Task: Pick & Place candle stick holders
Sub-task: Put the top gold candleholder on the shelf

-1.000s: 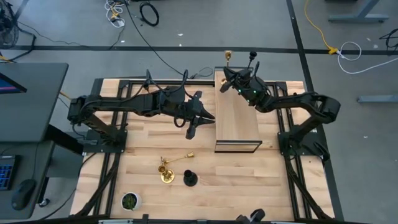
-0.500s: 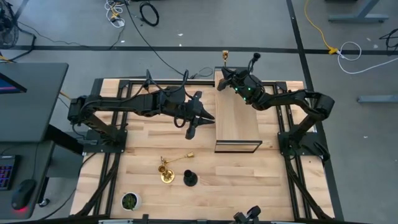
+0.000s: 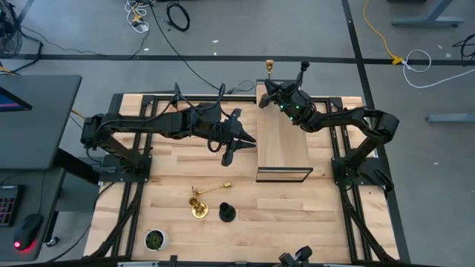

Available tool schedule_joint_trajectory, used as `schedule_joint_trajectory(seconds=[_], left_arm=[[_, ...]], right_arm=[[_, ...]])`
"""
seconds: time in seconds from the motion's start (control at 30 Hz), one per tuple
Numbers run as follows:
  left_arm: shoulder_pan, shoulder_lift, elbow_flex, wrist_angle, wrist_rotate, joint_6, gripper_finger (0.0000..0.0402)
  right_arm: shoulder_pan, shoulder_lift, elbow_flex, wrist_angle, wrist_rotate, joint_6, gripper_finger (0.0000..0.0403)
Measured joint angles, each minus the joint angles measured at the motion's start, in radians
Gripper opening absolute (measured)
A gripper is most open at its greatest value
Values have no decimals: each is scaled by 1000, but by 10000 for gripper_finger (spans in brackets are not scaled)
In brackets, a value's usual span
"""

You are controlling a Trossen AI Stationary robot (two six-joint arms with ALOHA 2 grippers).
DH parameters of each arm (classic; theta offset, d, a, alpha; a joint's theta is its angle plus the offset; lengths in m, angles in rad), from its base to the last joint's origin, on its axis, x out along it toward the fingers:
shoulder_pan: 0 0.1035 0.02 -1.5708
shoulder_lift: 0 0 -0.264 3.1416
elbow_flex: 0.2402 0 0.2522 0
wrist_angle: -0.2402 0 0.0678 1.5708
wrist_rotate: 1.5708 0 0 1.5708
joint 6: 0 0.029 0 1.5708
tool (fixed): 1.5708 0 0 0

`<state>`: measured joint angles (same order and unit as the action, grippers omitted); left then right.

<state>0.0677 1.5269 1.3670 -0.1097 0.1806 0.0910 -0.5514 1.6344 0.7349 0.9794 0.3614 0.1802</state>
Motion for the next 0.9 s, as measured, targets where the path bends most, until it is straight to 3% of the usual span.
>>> schedule_joint_trajectory(seconds=[0.47,0.6,0.9], left_arm=[[0,0,0,-24,0,3,64],[0,0,0,-34,0,8,64],[-1,0,0,-39,0,7,64]], right_arm=[[10,0,72,-91,78,-7,4],[38,-1,72,-111,196,-12,4],[68,17,75,-109,295,0,4]])
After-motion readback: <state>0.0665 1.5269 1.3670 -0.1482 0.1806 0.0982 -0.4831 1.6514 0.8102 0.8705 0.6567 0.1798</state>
